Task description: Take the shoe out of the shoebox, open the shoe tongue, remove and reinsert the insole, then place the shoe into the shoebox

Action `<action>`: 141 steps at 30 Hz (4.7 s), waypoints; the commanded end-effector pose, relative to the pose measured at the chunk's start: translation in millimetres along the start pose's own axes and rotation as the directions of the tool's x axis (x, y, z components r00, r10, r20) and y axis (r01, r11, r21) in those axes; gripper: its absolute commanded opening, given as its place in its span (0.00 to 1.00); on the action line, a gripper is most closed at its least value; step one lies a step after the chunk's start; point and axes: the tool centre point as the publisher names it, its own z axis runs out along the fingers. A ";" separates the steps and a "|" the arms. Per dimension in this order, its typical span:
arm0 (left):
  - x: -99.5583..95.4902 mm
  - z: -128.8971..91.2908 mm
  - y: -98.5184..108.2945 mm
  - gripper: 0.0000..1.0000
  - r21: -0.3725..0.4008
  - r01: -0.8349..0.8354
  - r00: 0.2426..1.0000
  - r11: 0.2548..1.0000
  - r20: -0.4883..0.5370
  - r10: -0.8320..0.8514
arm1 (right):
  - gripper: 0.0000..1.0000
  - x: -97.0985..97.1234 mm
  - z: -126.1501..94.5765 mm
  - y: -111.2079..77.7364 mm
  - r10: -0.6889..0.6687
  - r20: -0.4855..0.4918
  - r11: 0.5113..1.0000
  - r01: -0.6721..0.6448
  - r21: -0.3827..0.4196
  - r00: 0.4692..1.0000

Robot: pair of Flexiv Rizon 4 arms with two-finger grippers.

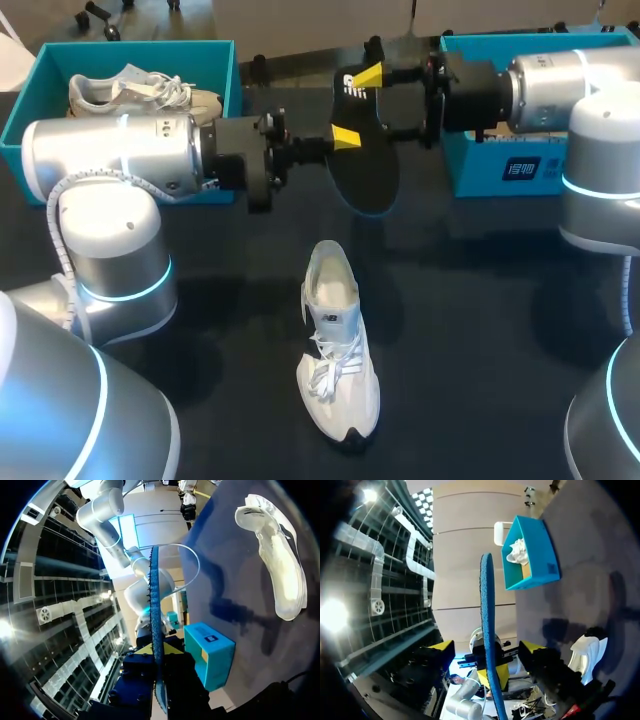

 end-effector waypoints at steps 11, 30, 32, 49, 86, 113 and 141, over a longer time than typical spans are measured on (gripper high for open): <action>0.3 -12.3 2.9 0.00 -0.002 -0.007 1.000 1.000 0.005 0.007 | 1.00 -2.7 -2.2 -7.2 0.003 -0.002 1.000 -0.003 -0.019 1.000; 0.1 -31.6 4.1 0.00 -0.015 -0.031 0.999 0.999 -0.006 0.031 | 1.00 -3.2 -9.2 -18.8 0.005 0.003 0.999 -0.005 -0.043 1.000; 1.0 -35.9 3.3 0.00 -0.015 -0.036 0.999 0.999 -0.012 0.036 | 1.00 -3.5 -10.5 -20.6 0.004 0.004 0.999 -0.004 -0.045 1.000; 3.0 -73.1 0.5 0.00 -0.022 -0.025 0.999 0.999 -0.049 0.024 | 1.00 -13.3 -24.2 -43.2 0.004 0.003 0.997 -0.004 -0.078 1.000; -17.8 -102.3 -31.6 0.00 -0.042 0.837 0.520 0.546 -0.253 -0.816 | 1.00 -16.1 -31.5 -54.8 -0.001 0.013 0.995 0.002 -0.096 1.000; -16.9 -105.9 -30.9 0.00 -0.177 0.978 0.048 0.110 -0.325 -0.945 | 1.00 -16.1 -31.5 -54.8 -0.001 0.013 0.995 0.002 -0.096 1.000; 9.9 -96.9 -18.0 0.00 -0.212 0.638 -0.766 -0.740 -0.068 -0.640 | 1.00 -16.1 -31.5 -54.8 -0.001 0.013 0.995 0.002 -0.096 1.000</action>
